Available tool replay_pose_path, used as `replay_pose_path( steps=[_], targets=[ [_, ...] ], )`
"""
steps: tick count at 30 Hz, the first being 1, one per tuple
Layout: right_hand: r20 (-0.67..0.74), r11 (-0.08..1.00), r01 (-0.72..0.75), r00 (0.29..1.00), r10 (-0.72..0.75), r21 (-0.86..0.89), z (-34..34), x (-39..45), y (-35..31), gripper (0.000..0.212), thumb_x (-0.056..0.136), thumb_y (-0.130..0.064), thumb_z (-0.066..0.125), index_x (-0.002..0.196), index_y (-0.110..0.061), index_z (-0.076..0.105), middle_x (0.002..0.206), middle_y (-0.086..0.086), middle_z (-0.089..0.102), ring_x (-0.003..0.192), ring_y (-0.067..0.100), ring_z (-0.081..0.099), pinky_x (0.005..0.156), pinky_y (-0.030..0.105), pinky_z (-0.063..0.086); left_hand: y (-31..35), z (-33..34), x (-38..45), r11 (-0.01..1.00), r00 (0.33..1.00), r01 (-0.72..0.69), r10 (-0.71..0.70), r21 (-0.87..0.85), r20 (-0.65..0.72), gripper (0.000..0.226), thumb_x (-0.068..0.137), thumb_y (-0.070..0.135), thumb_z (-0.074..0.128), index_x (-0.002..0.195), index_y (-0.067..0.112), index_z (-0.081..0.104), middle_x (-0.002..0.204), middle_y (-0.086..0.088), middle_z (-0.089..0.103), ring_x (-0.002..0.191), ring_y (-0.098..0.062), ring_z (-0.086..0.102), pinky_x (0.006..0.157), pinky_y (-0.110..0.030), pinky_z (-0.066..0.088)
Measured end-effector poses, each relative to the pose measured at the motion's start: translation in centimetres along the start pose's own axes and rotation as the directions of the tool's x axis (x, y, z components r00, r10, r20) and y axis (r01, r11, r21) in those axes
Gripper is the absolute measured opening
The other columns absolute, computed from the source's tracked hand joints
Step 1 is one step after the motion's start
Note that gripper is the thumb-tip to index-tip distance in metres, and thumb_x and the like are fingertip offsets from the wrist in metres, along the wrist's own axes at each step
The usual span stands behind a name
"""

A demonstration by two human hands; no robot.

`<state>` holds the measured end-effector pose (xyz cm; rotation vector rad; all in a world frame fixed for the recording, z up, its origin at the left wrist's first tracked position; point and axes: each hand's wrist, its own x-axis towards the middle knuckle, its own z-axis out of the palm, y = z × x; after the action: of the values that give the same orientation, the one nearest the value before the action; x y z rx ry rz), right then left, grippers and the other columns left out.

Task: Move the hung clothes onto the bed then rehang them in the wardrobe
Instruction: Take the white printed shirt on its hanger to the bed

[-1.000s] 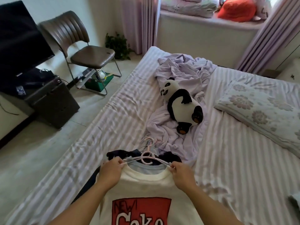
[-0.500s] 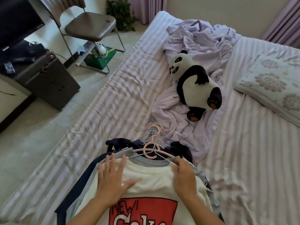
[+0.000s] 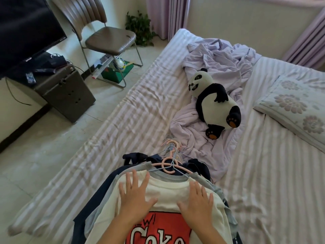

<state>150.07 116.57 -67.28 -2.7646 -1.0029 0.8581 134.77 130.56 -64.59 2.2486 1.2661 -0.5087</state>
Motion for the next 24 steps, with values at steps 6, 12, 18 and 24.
replay_pose_path(
  steps=[6, 12, 18, 24],
  targets=[
    [-0.027, 0.984, 0.09, 0.996, -0.087, 0.152, -3.8, -4.9, -4.1, 0.076, 0.089, -0.056, 0.053, 0.153, -0.027, 0.025, 0.159, -0.007, 0.026, 0.149, 0.016, 0.015, 0.122, 0.043, 0.007, -3.0, -3.1, -7.4, 0.995, 0.99, -0.022, 0.008, -0.099, -0.141, 0.079, 0.089, 0.066, 0.047, 0.154, 0.039, 0.013, 0.165, -0.003, 0.002, 0.151, -0.022, -0.005, 0.121, -0.044, -0.004],
    [-0.153, 0.949, 0.277, 0.955, -0.255, 0.148, -7.1, -13.3, -10.0, 0.069, 0.088, -0.061, 0.053, 0.146, -0.03, 0.034, 0.15, -0.012, 0.038, 0.144, 0.012, 0.026, 0.12, 0.041, 0.016, -6.5, -8.0, -16.1, 0.987, 0.954, -0.064, 0.017, -0.149, -0.301, 0.079, 0.088, 0.063, 0.052, 0.154, 0.035, 0.019, 0.16, 0.002, 0.023, 0.147, -0.017, 0.019, 0.12, -0.038, 0.018],
    [-0.204, 0.892, 0.443, 0.885, -0.419, 0.089, -9.9, -23.3, -14.8, 0.069, 0.087, -0.062, 0.054, 0.147, -0.031, 0.035, 0.147, -0.014, 0.04, 0.142, 0.011, 0.029, 0.119, 0.042, 0.02, -10.1, -11.3, -25.9, 0.987, 0.904, -0.087, 0.023, -0.131, -0.427, 0.078, 0.089, 0.063, 0.051, 0.154, 0.034, 0.02, 0.16, 0.004, 0.023, 0.147, -0.017, 0.019, 0.119, -0.037, 0.017],
    [-0.177, 0.823, 0.568, 0.812, -0.556, 0.024, -10.7, -32.5, -18.1, 0.071, 0.086, -0.06, 0.058, 0.147, -0.031, 0.036, 0.149, -0.013, 0.04, 0.14, 0.012, 0.032, 0.117, 0.04, 0.024, -14.0, -12.2, -35.0, 0.99, 0.882, -0.056, -0.012, -0.129, -0.472, 0.074, 0.088, 0.064, 0.049, 0.152, 0.035, 0.023, 0.158, 0.006, 0.027, 0.147, -0.017, 0.02, 0.12, -0.041, 0.016]
  ],
)
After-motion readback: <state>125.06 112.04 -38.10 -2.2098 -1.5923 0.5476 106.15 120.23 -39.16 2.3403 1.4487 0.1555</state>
